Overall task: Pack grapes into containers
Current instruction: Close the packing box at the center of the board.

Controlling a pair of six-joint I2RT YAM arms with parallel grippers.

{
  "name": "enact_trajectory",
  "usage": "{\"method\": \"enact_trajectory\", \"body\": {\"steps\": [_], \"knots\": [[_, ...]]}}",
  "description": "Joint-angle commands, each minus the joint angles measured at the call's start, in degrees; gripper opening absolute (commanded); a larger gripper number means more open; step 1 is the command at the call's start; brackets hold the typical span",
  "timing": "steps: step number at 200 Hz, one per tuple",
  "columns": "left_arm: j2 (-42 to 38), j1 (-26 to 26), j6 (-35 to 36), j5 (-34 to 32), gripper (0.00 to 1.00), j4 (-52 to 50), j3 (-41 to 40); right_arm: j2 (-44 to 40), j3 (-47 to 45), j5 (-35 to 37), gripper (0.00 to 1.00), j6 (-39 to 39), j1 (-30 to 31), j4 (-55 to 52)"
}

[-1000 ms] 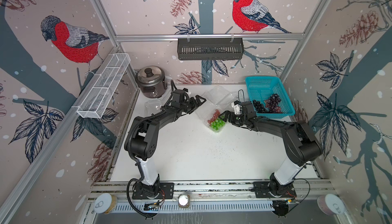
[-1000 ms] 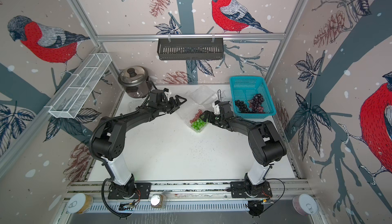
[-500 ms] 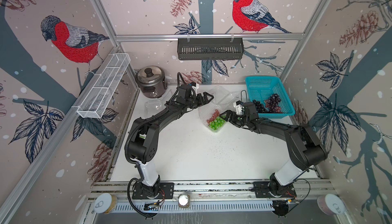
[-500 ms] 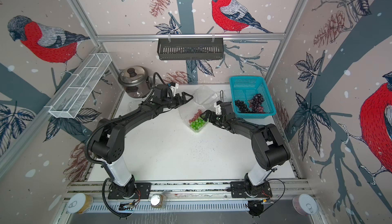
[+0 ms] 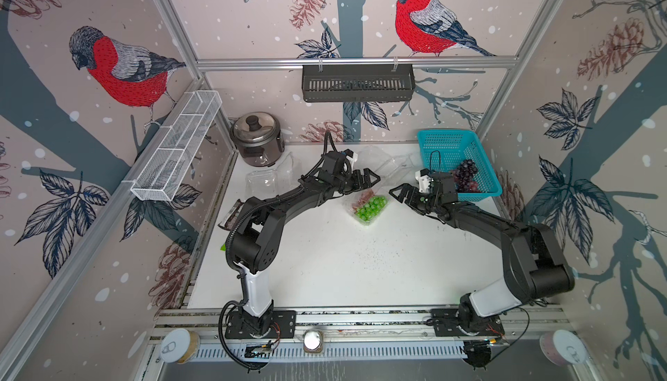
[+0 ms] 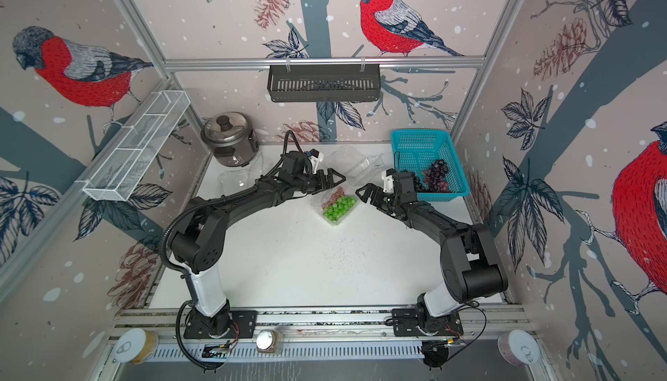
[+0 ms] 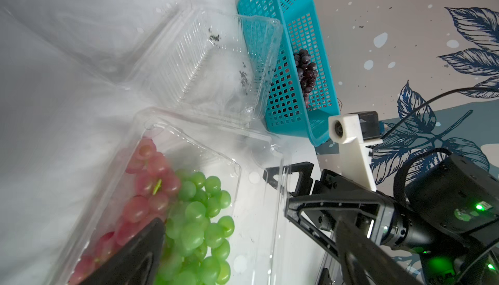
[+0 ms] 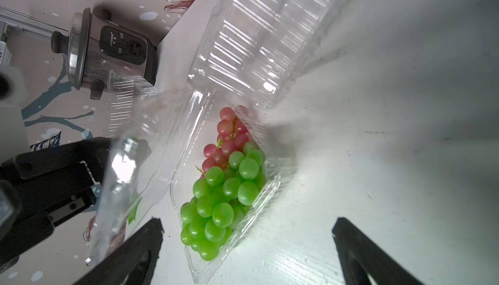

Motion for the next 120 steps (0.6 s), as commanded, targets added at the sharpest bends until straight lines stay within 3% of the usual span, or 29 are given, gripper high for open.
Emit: {"method": "enact_trajectory", "body": {"steps": [1, 120], "knots": [[0.4, -0.8, -2.9, 0.6, 0.97, 4.2, -1.2, -0.2, 0.0, -0.8, 1.00, -1.1, -0.2, -0.7], [1.3, -4.1, -6.8, 0.3, 0.97, 8.0, -6.7, 6.3, 4.6, -0.8, 1.00, -0.9, 1.5, 1.5]]}}
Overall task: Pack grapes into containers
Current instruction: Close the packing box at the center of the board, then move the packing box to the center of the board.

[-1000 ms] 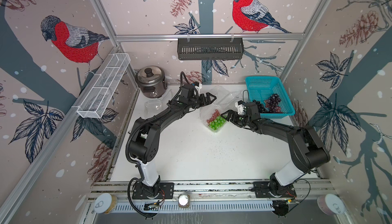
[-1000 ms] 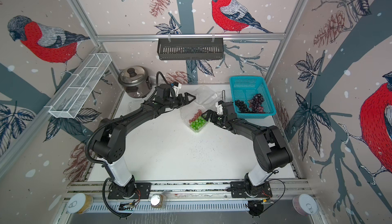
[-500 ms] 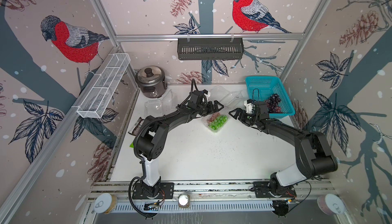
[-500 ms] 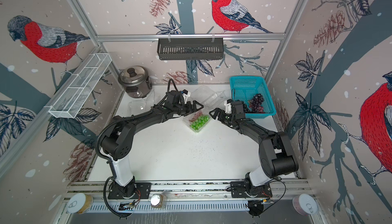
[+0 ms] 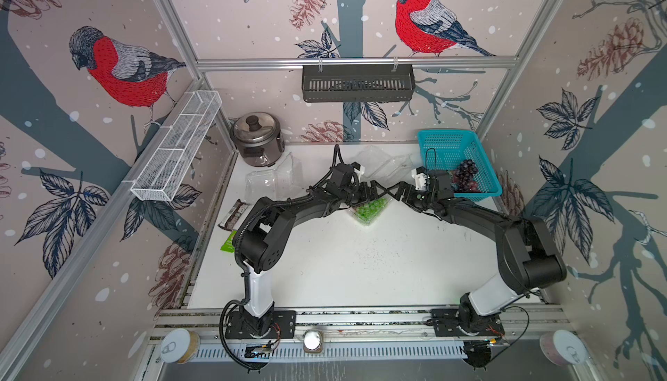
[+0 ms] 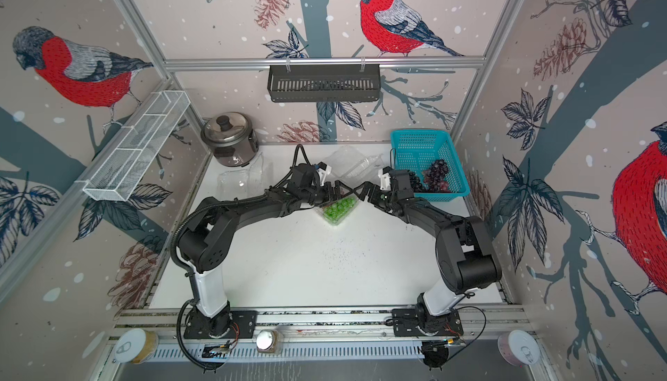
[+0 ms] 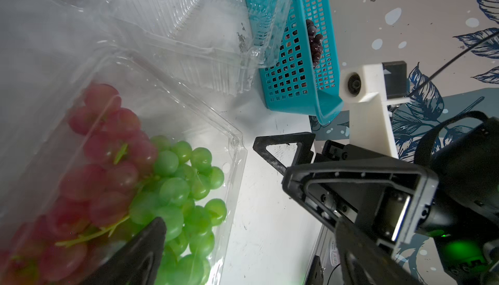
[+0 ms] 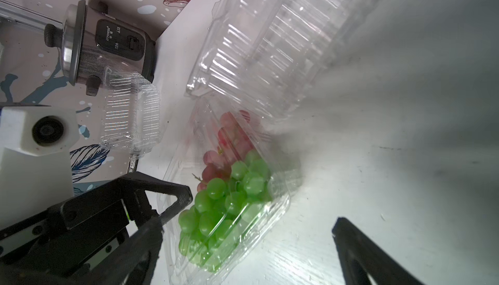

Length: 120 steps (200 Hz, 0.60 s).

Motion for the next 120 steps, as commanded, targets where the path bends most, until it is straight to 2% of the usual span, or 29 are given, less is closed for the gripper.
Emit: {"method": "enact_trajectory", "body": {"steps": [1, 72, 120], "knots": [[-0.5, -0.1, -1.9, 0.4, 0.97, 1.1, -1.3, 1.8, 0.9, -0.6, 1.00, -0.4, 0.5, 1.5], [-2.7, 0.0, -3.8, 0.8, 0.97, 3.4, -4.9, 6.1, 3.0, -2.1, 0.97, 1.2, 2.5, 5.0], [-3.6, 0.2, -2.3, 0.5, 0.97, 1.6, -4.9, 8.1, 3.9, 0.0, 0.83, -0.9, 3.9, 3.6]]}}
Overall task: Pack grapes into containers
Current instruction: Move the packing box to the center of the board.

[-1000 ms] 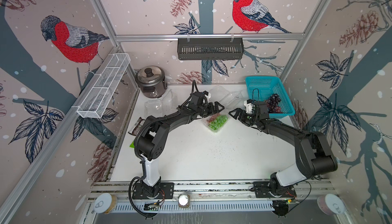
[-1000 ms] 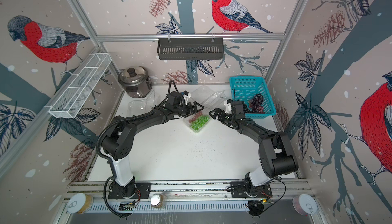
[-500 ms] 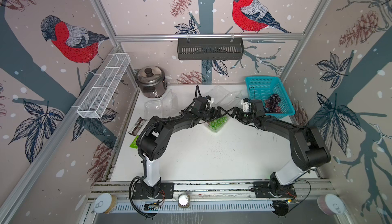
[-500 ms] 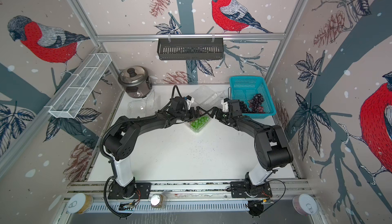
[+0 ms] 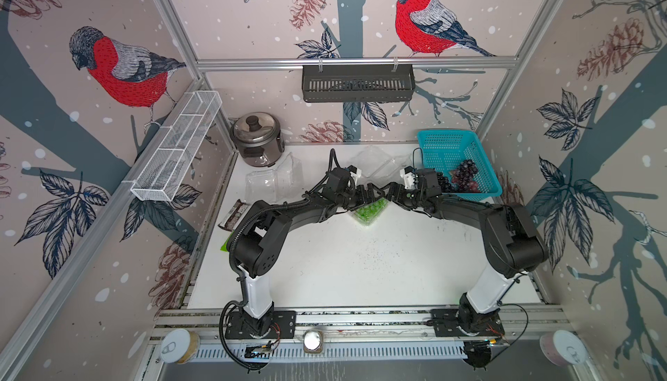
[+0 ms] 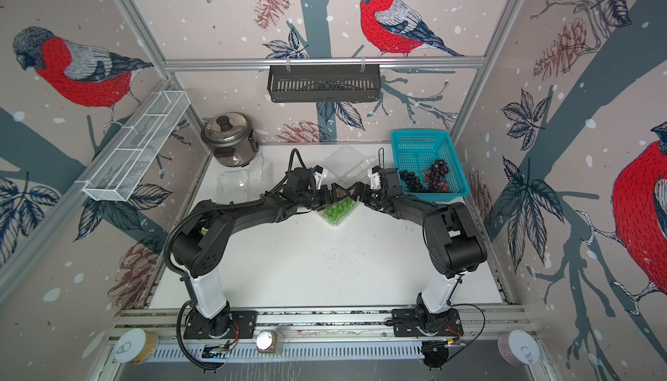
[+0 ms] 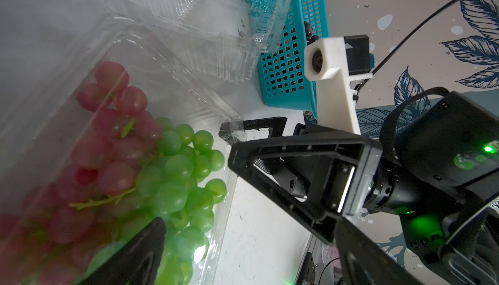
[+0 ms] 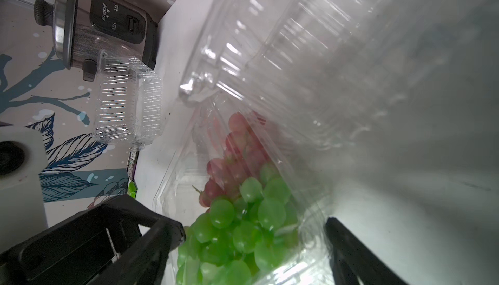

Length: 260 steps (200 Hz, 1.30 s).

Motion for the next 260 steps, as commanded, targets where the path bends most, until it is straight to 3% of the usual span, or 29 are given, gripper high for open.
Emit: {"method": "enact_trajectory", "body": {"steps": [1, 75, 119, 149, 229, 260], "knots": [[-0.6, 0.2, 0.4, 0.3, 0.97, -1.7, 0.0, 0.6, 0.1, 1.2, 0.82, -1.3, 0.5, 0.2], [-2.6, 3.6, 2.7, 0.3, 0.97, -5.0, 0.0, -1.6, -4.3, 3.3, 0.71, 0.2, 3.9, 1.7], [-3.1, 4.8, 4.0, -0.2, 0.97, -8.0, 1.7, -3.5, -8.6, 5.8, 0.70, 6.9, 9.0, 6.3], [-3.4, 4.5, 2.6, 0.1, 0.97, -7.9, 2.3, -4.4, -13.8, 5.8, 0.71, 15.7, 11.0, 15.9], [-2.9, 3.1, 0.8, 0.3, 0.97, -6.2, -2.4, -10.4, -14.7, 3.1, 0.77, 11.5, 7.2, 13.8], [-3.1, 3.1, 0.7, 0.2, 0.97, -6.2, -2.9, -12.7, -17.6, 1.5, 0.74, 12.0, 3.9, 16.0]]}}
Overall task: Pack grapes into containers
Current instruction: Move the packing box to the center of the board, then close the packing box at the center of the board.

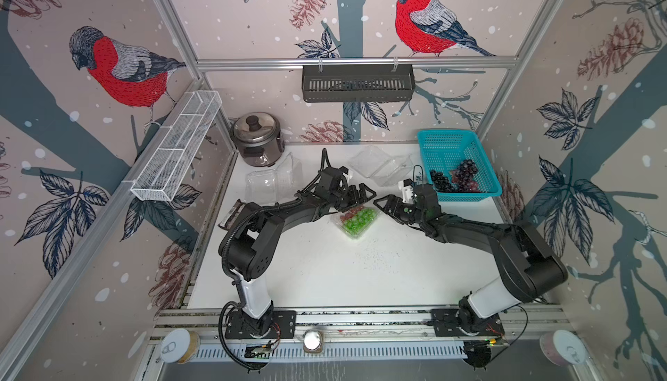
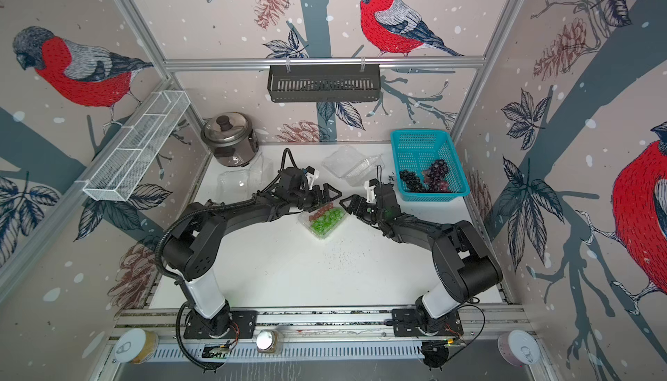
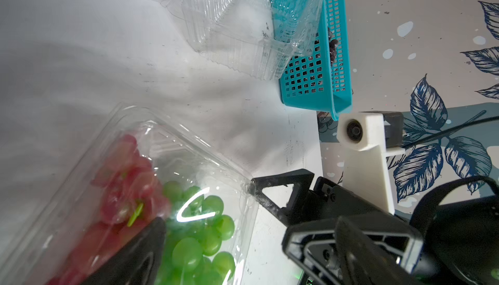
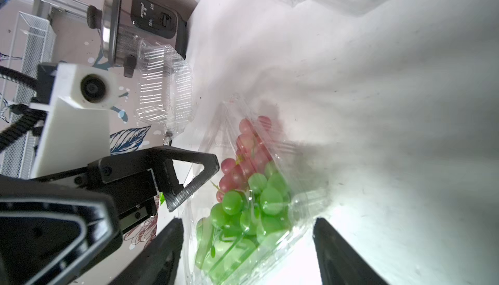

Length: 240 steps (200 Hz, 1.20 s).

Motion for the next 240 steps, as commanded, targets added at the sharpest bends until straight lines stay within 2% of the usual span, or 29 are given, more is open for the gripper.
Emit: {"method": "enact_trajectory", "body": {"steps": [1, 112, 137, 240], "knots": [[-0.2, -0.1, -1.0, 0.0, 0.97, -1.6, -0.4, -1.2, -1.9, -2.1, 0.74, -0.6, -2.0, 2.8], [-0.7, -0.1, -0.6, -0.3, 0.97, -2.0, -0.6, 5.2, -9.0, -8.4, 0.53, 7.5, -4.5, 22.1], [-0.7, -0.1, -0.4, -0.4, 0.97, -2.3, -0.5, 6.2, -9.4, -8.9, 0.47, 8.8, -5.0, 24.1], [-0.6, -0.1, -0.1, -0.4, 0.97, -2.5, -0.5, 12.6, -8.9, -10.8, 0.35, 14.7, -5.2, 33.2]]}}
